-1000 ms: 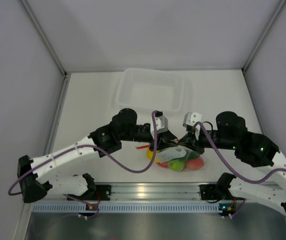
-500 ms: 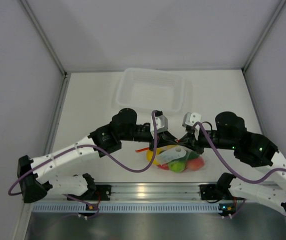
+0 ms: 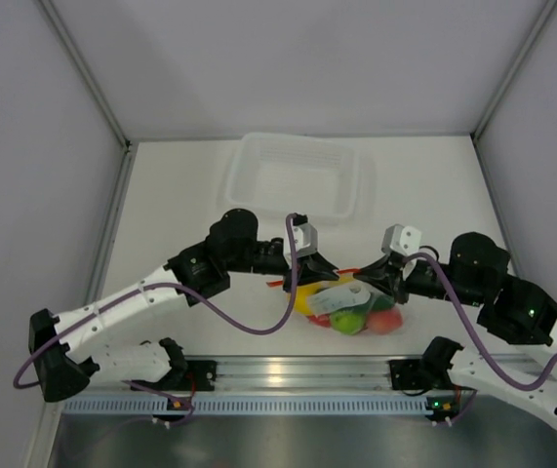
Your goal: Open the zip-top bag and remove the fake food
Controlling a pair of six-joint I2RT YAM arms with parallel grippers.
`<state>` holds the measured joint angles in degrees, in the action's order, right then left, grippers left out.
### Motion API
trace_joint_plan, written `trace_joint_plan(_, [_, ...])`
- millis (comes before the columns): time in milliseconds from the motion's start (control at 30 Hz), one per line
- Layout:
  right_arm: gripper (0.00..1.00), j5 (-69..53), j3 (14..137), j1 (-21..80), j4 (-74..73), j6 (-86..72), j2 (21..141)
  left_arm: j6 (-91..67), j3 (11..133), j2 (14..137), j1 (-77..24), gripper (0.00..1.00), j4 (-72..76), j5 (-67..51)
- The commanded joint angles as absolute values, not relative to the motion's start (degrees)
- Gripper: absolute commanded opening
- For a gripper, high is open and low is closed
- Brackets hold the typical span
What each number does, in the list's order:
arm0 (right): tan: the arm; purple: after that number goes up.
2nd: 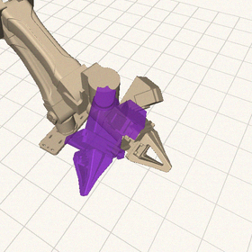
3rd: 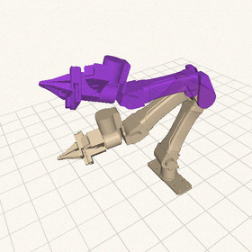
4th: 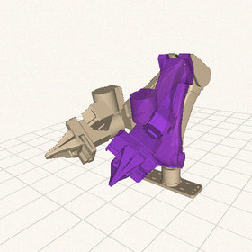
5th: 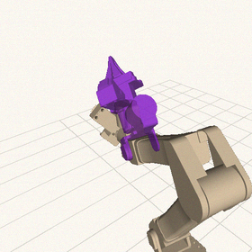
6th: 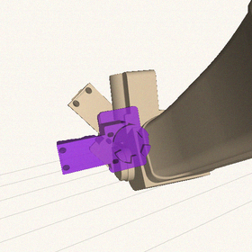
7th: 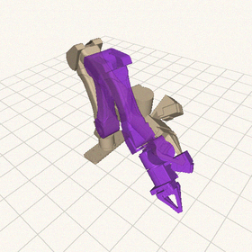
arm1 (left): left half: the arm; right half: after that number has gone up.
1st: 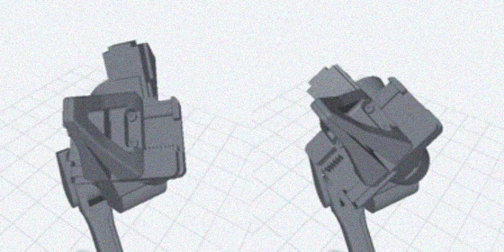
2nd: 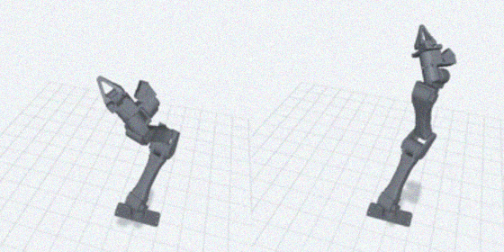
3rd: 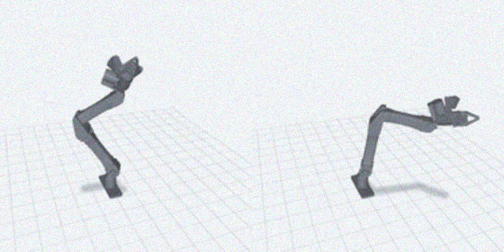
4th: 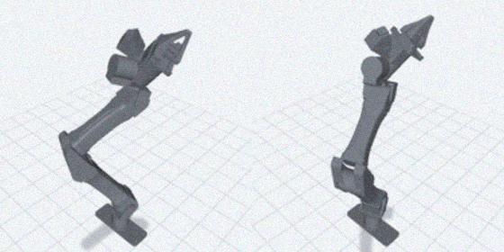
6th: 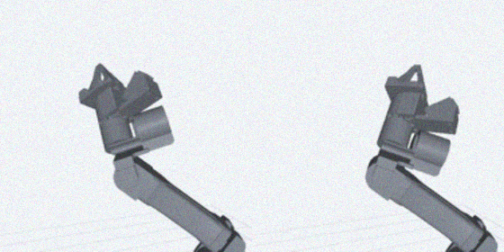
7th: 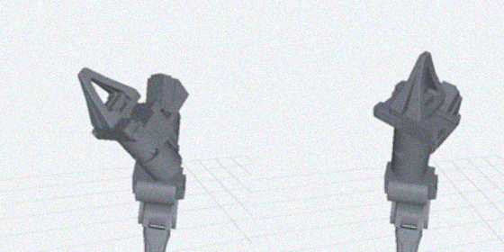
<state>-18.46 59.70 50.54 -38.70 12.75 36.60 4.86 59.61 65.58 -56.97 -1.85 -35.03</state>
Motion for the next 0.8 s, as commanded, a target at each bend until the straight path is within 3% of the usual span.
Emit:
trace_joint_plan(0, [0.0, -13.7, 61.2, 51.3, -32.9, 11.3, 33.8, 7.3, 58.3, 63.8, -54.8, 0.0, -4.4, -36.2])
trace_joint_plan(333, [0.0, -4.1, 62.2, 51.3, -36.1, 9.8, 27.2, 6.1, 52.8, 59.9, -45.8, 0.0, -4.6, -44.1])
trace_joint_plan(767, [0.0, -2.6, 66.5, 51.3, -42.8, 7.5, 22.5, 5.9, 45.7, 55.2, -44.1, 0.0, -5.4, -41.7])
